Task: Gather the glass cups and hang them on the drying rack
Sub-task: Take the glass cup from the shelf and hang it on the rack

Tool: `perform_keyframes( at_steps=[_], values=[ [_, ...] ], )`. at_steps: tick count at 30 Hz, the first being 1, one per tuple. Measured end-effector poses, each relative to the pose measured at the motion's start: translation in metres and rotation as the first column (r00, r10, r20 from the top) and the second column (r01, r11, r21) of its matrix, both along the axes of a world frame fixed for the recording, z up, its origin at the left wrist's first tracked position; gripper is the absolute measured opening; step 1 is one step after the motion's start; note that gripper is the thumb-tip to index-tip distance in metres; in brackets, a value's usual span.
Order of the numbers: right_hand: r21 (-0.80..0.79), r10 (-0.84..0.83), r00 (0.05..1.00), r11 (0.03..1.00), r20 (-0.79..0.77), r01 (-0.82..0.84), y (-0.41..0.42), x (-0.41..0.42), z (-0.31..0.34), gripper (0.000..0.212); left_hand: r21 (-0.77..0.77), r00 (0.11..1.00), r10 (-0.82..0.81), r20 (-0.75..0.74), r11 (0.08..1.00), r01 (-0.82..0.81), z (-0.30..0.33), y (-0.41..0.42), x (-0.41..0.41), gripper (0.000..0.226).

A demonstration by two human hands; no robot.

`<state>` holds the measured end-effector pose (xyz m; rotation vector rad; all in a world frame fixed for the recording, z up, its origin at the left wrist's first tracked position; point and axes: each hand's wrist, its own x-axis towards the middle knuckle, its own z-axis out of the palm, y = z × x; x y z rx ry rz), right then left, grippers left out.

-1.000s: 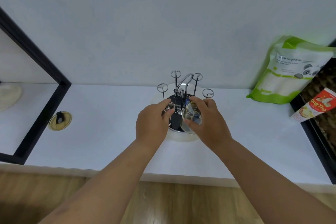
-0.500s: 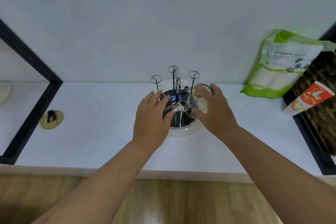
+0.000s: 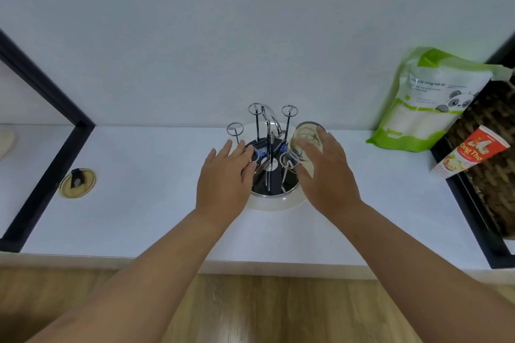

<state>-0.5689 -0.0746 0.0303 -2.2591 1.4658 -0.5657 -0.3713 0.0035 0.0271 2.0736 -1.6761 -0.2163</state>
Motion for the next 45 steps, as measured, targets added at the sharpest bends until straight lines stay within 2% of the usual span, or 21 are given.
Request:
perform_keyframes(
  at_steps=[8,18,25,31,38,42,45],
  values=[
    [-0.139,0.083,0.994,0.986,-0.067,-0.092,0.016,0.005,-0.003,0.048,0.014,0.998,0.069,-0.01,0.998,-0.069,0.007,-0.013,0.018,0.037],
    [-0.13,0.1,0.992,0.985,-0.075,-0.109,0.019,0.003,-0.008,0.045,0.007,0.994,0.107,-0.017,0.994,-0.107,0.016,-0.019,0.024,0.029],
    [-0.059,0.085,0.994,0.994,-0.063,-0.088,0.011,0.0,0.0,0.049,0.022,0.995,0.099,-0.018,0.995,-0.098,0.02,-0.013,0.021,0.025],
    [-0.031,0.046,0.999,0.998,-0.026,-0.047,0.011,-0.004,0.013,0.056,0.082,0.998,0.063,-0.029,0.995,-0.06,0.029,-0.007,0.024,0.038],
    [-0.044,0.021,0.999,0.999,0.035,-0.02,0.013,-0.015,0.08,0.059,-0.012,0.99,0.035,-0.135,0.999,-0.037,0.094,-0.002,0.018,0.04],
    [-0.069,0.034,0.997,0.997,0.071,-0.029,0.011,-0.026,0.15,0.059,-0.074,0.981,0.011,-0.196,0.997,-0.026,0.161,-0.004,0.004,0.037],
    [-0.1,0.035,0.993,0.995,0.109,-0.024,0.011,-0.034,0.21,0.058,-0.124,0.984,-0.033,-0.174,0.992,0.011,0.222,-0.005,-0.011,0.035]
  ],
)
